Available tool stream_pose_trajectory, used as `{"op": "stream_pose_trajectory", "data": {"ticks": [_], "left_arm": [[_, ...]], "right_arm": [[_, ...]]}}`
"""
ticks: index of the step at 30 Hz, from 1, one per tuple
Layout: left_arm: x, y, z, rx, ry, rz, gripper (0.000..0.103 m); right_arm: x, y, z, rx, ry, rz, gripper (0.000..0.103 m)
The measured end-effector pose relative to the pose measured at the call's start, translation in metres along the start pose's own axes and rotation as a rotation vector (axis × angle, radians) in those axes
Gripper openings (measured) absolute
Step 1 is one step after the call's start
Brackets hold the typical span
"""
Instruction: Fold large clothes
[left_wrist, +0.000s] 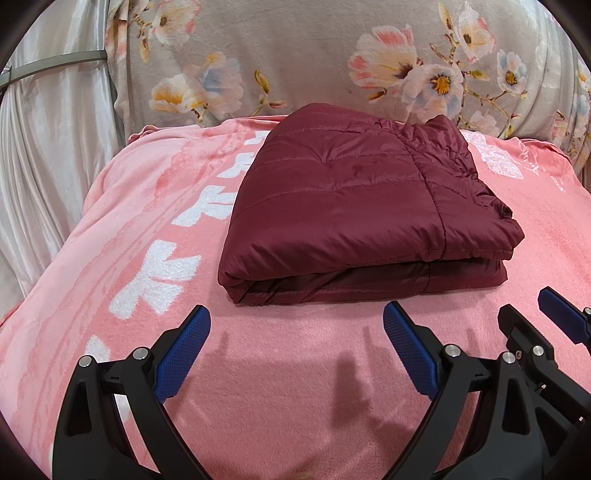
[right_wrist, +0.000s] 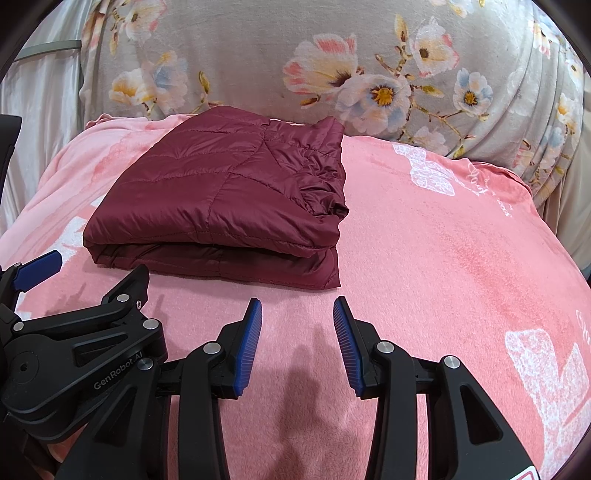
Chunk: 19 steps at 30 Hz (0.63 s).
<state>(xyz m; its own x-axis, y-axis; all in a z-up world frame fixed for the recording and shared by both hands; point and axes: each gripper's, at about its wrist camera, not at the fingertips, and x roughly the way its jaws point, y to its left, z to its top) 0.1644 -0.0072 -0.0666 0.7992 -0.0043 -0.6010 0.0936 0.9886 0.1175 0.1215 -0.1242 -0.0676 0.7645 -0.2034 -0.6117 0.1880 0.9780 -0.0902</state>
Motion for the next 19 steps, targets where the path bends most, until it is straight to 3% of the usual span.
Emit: {"op": "stream_pose_trajectory", "data": {"ticks": [19], "left_arm": [[0.0032,-0.0018,-0.0006,0.009,-0.001,-0.006,0.090]], "right_arm": [[0.0000,-0.0003,0.0000,-0.002,-0.001,0.000,0.041]]}}
